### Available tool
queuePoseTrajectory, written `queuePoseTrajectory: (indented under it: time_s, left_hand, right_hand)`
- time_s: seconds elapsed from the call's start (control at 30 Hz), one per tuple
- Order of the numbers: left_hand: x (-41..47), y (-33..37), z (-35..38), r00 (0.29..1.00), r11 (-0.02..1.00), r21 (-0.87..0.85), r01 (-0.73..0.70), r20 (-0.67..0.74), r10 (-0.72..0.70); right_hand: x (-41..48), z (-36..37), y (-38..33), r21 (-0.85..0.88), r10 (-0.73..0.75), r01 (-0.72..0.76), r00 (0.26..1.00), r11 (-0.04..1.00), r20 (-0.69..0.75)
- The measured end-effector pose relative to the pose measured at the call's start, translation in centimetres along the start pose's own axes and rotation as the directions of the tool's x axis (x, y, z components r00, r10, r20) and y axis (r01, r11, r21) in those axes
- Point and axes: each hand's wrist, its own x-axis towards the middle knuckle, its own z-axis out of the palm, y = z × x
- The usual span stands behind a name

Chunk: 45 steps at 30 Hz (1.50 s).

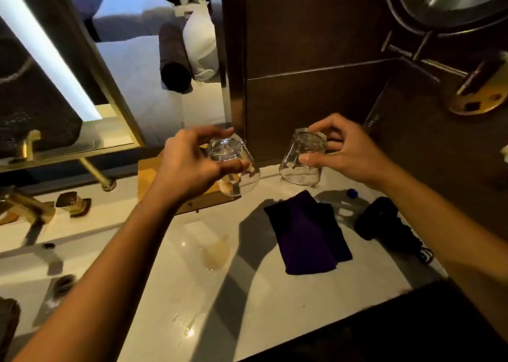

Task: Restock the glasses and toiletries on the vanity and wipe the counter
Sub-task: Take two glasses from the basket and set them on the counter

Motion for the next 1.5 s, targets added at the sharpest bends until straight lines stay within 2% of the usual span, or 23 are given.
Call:
queuePoseTrajectory:
  time_s: [0.3,0.4,0.53,0.83,1.0,1.2,1.5]
  left_hand:
    - [3.0,-0.1,7.6,0.991,0.995,-0.081,0.052,0.125,-0.041]
    - [4.0,-1.0,9.5,0.991,1.000,-0.020,0.021,0.134,-0.018]
    - [5.5,-2.4,12.4,0.989,0.997,0.045,0.059,0.135,-0.064]
    - [9.3,-6.2,18.7,0.978,0.985,0.100,0.138,0.142,-0.151]
    - [11.2,-7.9,22.6,0.973,0.976,0.090,0.200,0.100,-0.209]
    - [12.6,-9.4,27.8,0.972,0.972,0.127,0.197,0.101,-0.210]
    - [13.8,-10.3,30.8,0.969,0.964,0.164,0.211,0.097,-0.229]
  right_hand:
    - [0.5,-3.3,6.8,0.043,0.097,-0.093,0.991,0.995,-0.096]
    - [0.9,-3.8,8.6,0.075,0.136,-0.127,0.982,0.989,-0.130]
    - [2.1,-3.8,11.7,0.088,0.183,-0.172,0.972,0.981,-0.145]
    - [5.7,-2.5,18.1,-0.038,0.224,-0.236,0.955,0.971,-0.196]
    - [7.8,-1.5,20.6,-0.191,0.194,-0.238,0.955,0.952,-0.224]
    - [10.2,-0.3,24.4,-0.202,0.262,-0.314,0.933,0.928,-0.245]
    - [11.0,0.6,26.4,-0.214,0.271,-0.314,0.940,0.925,-0.207]
